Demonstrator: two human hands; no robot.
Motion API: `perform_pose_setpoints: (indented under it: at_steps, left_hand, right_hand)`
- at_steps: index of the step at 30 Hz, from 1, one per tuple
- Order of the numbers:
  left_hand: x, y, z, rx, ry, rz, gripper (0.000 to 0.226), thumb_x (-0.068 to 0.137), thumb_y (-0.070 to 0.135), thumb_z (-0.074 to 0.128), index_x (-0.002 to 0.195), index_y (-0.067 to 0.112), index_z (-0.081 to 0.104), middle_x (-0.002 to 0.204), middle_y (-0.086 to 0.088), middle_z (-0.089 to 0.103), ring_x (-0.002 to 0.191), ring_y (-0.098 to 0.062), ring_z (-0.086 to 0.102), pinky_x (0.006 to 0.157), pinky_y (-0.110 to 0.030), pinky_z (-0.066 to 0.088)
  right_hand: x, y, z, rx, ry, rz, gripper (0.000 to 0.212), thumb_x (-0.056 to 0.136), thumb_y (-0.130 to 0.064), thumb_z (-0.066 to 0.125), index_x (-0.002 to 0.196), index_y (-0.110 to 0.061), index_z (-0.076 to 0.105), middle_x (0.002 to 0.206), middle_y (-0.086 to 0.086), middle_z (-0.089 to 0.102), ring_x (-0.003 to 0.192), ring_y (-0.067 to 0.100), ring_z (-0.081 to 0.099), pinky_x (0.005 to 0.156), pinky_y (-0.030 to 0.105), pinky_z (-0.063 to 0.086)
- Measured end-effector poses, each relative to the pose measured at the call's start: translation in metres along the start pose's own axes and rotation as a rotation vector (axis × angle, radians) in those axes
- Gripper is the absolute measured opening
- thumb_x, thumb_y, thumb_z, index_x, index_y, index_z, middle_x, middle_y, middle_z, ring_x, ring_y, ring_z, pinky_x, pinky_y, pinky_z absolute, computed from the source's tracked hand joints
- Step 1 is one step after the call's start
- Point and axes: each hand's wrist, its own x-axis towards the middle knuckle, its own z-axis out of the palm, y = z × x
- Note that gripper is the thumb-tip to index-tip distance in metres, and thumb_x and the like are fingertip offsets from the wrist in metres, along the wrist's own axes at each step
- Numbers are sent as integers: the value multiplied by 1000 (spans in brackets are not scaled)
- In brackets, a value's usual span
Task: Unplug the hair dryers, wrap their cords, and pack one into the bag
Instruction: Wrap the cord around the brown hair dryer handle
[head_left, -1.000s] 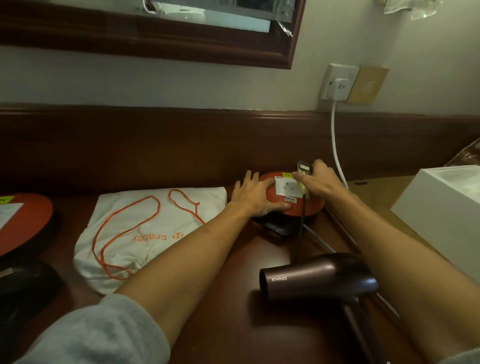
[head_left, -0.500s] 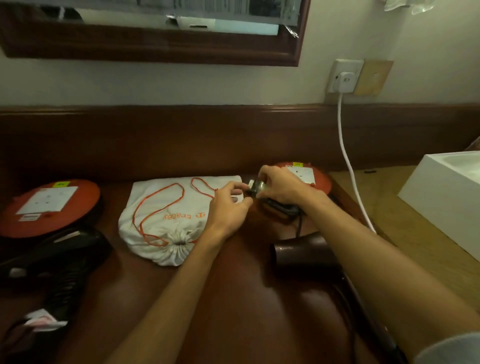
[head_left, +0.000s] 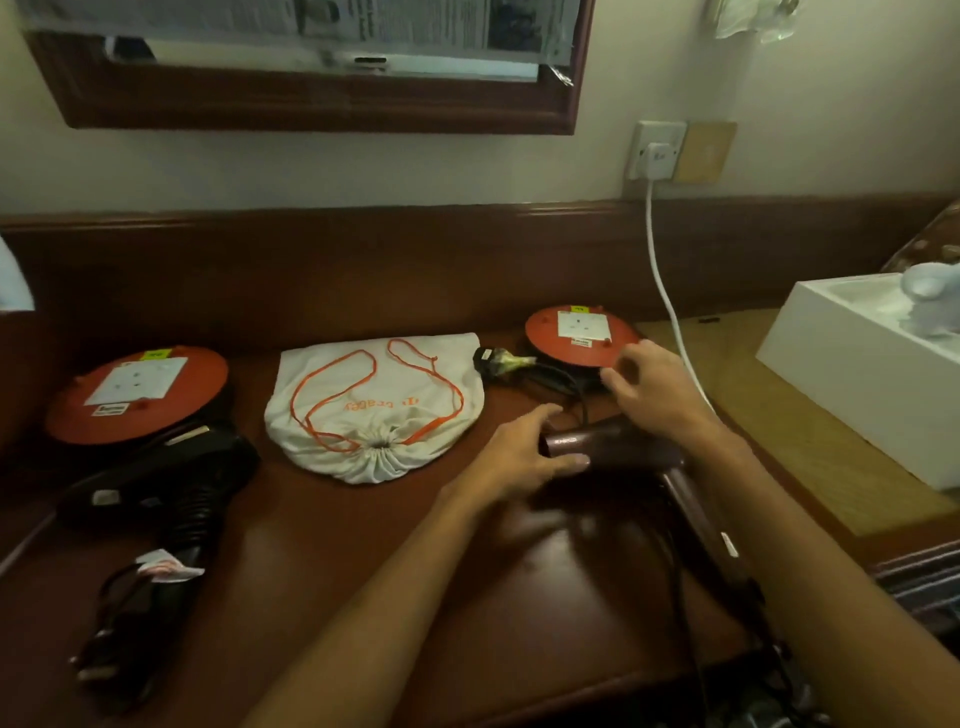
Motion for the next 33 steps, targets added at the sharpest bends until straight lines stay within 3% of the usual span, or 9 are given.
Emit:
perform_pose_setpoints:
  at_steps: [4,9,15,19,22,24,27,30,33]
  left_hand:
    - [-9,-18,16,6,80,62,58,89,40,73,142,27,53,133,-1,60,116,-18,58,102,-34,49]
    - [-23,-20,25,32,170,78,58,92,41,69,144,23,52,133,-2,60,117,-19,57,104,-38,48]
    - [-37,-2,16,317,106,41,72,93,44,65,154,22,34,145,-7,49,130,-26,46,111,-45,39]
    - [-51,35,2,590,186,262,96,85,44,75,159,29,15,165,-6,16,151,-27,14,122,-45,16]
    - [-52,59,-13,758,177,441,88,82,61,70,154,36,27,168,-4,9,155,-23,1,123,-47,5]
    - [-53,62,-24,807,97,465,74,83,63,67,148,36,42,165,0,23,155,-19,6,124,-50,1]
    - [-57,47,-43,663,73,422,62,85,57,69,140,30,55,152,0,48,152,-14,20,124,-50,-4]
    - [-66,25,-53,446,162,404,59,84,48,75,136,25,61,151,-5,50,146,-14,31,123,-50,-6]
    - [-77,-1,-60,191,264,335,56,81,38,80,131,19,65,134,0,63,123,-16,53,116,-54,31]
  right_hand:
    - [-75,43,-11,-56,-46,165,27,85,-31,76,91,-13,56,103,7,54,103,26,51,81,30,38]
    - [-123,68,-11,-64,-441,320,54,92,-46,67,135,-17,49,132,5,59,114,24,59,92,34,47]
    - [-124,59,-32,-7,-298,174,32,97,-36,63,124,-19,58,106,0,64,90,15,62,78,36,54]
    - [-104,28,-56,-111,-316,17,34,87,-39,74,116,-24,65,105,-2,65,91,13,61,82,37,54]
    - [-89,-12,-74,-130,-420,-79,24,78,-40,84,88,-34,63,90,-9,64,82,7,61,69,31,52]
    - [-79,-37,-80,-217,-437,-171,31,71,-45,87,82,-33,62,83,-9,65,75,10,63,65,35,56]
    - [-64,-68,-80,-312,-483,-255,39,66,-51,88,86,-25,66,79,-3,68,66,17,69,62,44,62]
    - [-51,-97,-81,-365,-551,-287,43,68,-48,88,92,-19,68,80,1,70,64,20,71,60,40,63]
    - [-34,-113,-102,-326,-547,-237,42,68,-40,90,97,-22,66,80,3,73,63,22,73,59,38,62]
